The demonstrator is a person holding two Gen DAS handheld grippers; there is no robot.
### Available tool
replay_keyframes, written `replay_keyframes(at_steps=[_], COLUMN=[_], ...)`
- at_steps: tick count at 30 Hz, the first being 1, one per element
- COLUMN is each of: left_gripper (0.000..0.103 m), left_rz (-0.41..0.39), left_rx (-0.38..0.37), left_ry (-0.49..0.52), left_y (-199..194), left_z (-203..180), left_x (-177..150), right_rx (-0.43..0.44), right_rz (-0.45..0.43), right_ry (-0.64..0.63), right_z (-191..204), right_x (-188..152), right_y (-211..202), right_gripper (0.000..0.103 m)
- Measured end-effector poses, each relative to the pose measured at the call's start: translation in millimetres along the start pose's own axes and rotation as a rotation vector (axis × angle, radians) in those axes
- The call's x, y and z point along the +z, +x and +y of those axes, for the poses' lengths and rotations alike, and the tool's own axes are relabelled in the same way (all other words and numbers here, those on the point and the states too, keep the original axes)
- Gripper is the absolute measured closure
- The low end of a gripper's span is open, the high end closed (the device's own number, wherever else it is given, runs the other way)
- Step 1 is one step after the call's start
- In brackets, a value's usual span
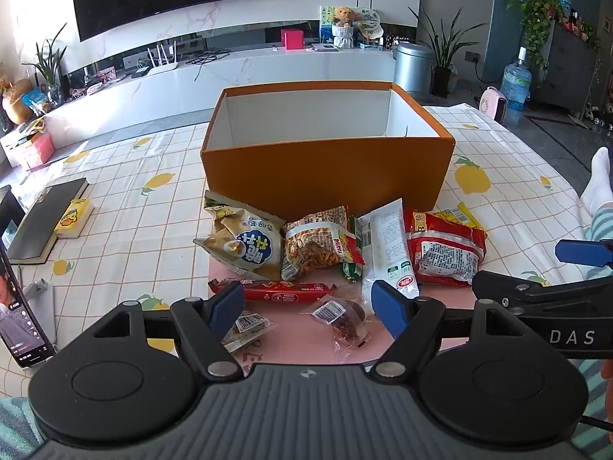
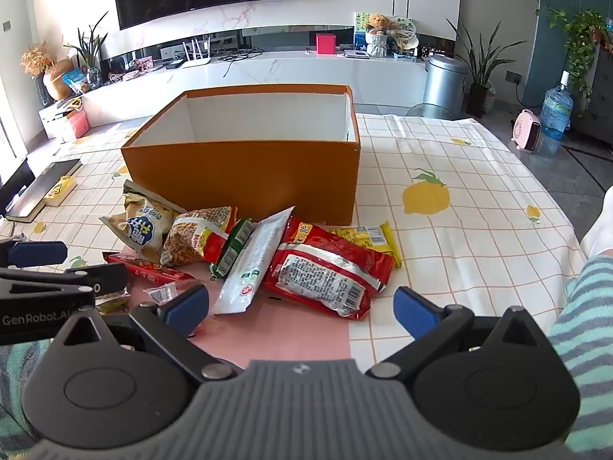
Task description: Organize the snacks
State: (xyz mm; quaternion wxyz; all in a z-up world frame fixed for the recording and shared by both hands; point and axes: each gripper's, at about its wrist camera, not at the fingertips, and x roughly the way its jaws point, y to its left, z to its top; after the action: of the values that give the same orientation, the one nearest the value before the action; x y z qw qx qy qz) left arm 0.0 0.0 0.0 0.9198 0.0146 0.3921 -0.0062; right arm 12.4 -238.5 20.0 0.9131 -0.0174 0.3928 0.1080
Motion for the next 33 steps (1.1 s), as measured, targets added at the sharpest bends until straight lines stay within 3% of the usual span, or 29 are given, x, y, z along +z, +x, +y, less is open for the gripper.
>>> replay_keyframes(at_steps=[28, 33], left_gripper=[0.015, 0.024], left_rz=[0.002, 0.007], left_rx=[-0.011, -0.025], left_ry=[-0.008, -0.01], left_y=[4.1, 4.1], left_z=[0.9, 2.1], left_x=[1.9, -0.9], right_rx=[0.022, 0.04], right_rz=[-0.001, -0.021], right_ry=[0.024, 0.018], right_z=[-0.4, -0.7], right_x=[-0.7, -2.3], right_y=[4.6, 5.2], right_gripper=[0.004, 0.004])
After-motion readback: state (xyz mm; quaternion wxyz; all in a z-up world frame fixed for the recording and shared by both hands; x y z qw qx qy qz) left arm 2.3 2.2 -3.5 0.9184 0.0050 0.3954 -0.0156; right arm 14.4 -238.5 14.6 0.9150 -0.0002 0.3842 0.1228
